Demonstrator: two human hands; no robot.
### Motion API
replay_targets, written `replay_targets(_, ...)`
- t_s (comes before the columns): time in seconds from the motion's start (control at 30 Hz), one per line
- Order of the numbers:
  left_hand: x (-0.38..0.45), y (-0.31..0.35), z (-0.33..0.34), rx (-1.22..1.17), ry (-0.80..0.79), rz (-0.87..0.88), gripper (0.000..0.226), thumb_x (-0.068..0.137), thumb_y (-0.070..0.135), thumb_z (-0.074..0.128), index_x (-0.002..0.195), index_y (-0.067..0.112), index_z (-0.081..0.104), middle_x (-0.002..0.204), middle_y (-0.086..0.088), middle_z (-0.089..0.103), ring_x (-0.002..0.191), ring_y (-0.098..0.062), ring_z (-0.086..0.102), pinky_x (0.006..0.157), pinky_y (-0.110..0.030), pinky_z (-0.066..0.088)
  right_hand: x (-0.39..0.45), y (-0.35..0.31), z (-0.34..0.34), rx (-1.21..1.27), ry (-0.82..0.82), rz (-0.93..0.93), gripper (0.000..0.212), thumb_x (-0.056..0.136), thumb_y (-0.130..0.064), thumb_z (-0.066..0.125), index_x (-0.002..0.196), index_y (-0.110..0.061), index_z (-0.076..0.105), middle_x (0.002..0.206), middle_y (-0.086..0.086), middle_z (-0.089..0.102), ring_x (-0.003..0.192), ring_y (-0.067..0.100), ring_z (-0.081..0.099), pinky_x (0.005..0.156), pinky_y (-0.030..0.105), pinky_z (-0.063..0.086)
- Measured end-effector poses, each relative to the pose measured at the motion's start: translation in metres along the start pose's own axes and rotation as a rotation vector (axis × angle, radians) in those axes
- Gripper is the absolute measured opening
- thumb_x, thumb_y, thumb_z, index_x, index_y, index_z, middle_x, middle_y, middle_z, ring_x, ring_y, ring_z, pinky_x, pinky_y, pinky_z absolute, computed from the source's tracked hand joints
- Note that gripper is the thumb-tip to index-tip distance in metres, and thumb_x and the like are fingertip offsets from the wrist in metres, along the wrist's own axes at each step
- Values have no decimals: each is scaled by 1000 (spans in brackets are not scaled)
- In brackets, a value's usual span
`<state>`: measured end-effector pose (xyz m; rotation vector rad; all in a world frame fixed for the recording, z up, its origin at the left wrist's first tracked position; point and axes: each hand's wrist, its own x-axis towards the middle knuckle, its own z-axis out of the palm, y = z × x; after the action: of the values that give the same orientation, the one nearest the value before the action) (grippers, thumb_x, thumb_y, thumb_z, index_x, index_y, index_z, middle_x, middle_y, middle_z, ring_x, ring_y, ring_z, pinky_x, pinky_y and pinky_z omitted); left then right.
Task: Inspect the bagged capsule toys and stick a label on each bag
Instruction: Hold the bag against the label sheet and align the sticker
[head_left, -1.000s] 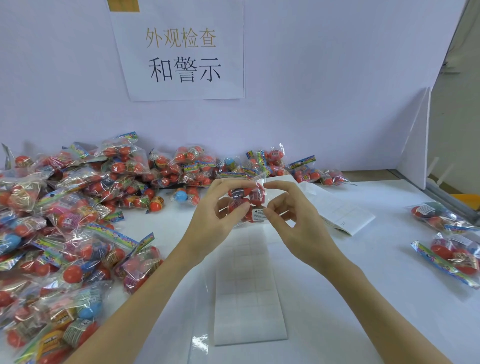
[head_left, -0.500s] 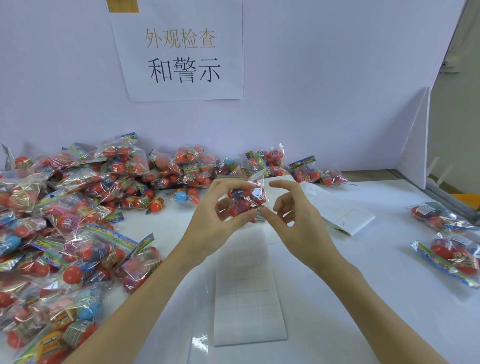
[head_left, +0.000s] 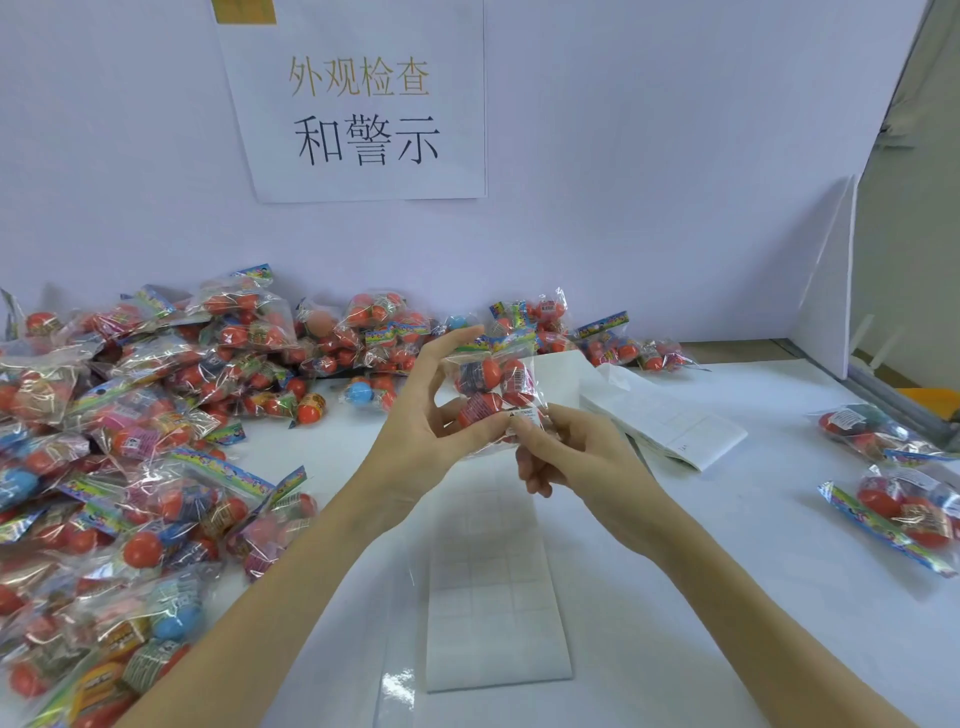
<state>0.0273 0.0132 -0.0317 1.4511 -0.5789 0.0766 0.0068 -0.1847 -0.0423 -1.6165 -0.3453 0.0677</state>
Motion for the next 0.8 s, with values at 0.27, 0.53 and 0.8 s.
replay_targets(0.27, 1, -3, -6, 42, 39, -27, 91, 82, 17, 88, 150, 51, 38, 138, -4, 61, 118, -27, 70, 98, -36, 58, 2, 2, -3, 110, -20, 44, 39, 108, -31, 49, 106, -2, 75, 81, 14, 72, 71, 24, 67, 63, 26, 53)
replay_targets(0.53, 4, -4, -5, 172, 264, -158, 22, 94, 31, 73, 97, 10, 79, 86, -12, 76, 68, -18, 70, 72, -28, 58, 3, -2, -2, -211, 185, 96, 44, 101, -44, 63, 71, -11, 62, 60, -5, 46, 54, 9, 40, 54, 20, 36)
replay_targets(0.8, 4, -11, -6, 301, 304, -109, 19, 105, 16, 61, 99, 6, 76, 84, -4, 79, 74, -18, 76, 63, -28, 62, 3, -4, -5, -266, 321, -36, 59, 108, -36, 53, 63, 0, 43, 56, 2, 34, 60, 23, 27, 61, 40, 24)
